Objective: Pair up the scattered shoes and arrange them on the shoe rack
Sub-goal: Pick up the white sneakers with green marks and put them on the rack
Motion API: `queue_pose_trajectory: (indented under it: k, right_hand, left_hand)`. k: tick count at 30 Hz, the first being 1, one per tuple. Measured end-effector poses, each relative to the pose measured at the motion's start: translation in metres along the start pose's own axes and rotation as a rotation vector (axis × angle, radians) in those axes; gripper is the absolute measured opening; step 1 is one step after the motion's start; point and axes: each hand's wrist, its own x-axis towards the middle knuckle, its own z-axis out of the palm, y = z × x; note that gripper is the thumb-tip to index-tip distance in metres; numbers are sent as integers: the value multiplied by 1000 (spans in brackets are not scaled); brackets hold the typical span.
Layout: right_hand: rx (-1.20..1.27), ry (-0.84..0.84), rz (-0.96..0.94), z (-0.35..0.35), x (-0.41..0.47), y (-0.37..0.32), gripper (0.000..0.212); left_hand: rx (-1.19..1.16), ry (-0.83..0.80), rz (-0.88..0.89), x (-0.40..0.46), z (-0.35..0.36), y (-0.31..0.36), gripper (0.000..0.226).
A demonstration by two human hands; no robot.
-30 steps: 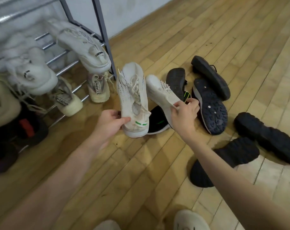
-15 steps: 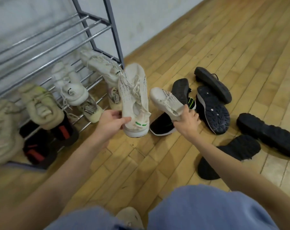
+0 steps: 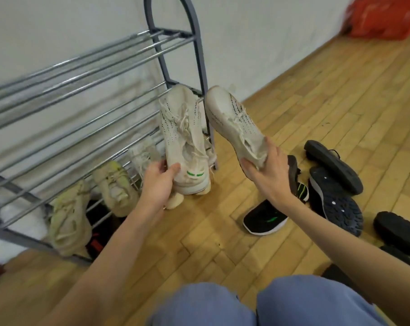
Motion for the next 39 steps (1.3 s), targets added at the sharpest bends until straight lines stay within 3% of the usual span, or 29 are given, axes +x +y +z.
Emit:
queue_pose_trajectory:
  k: [6, 10, 13, 25, 30, 32, 34, 37, 39]
  right_hand:
    - [-1, -26, -101, 21, 46, -57, 78]
    - [44, -68, -119, 44, 80, -98, 56]
    - [13, -67, -138, 64, 106, -119, 54]
    - [-76, -159, -132, 108, 155, -157, 53]
    - [5, -117, -271, 105, 143, -141, 64]
    - [5, -102, -325, 102, 131, -129, 70]
    - [0, -99, -368, 96, 116, -111, 72]
    - [-34, -150, -412, 82, 87, -78, 70]
    - [-101, -191, -403, 72, 71, -53, 68]
  left_hand:
    - [-94, 175, -9, 40, -38, 27, 18]
    - [-116, 252, -74, 83, -52, 39, 22]
    - [-139, 275, -97, 109, -56, 45, 14]
    - [-169, 362, -115, 138, -79, 44, 25]
    - [-147, 293, -17, 122, -80, 41, 22]
    - [-77, 347, 53, 116, -77, 35, 16]
    - [87, 485, 118, 106, -72, 26, 29]
    - [236, 646, 376, 80, -60, 6, 34]
    - [257, 595, 544, 64, -50, -10, 27]
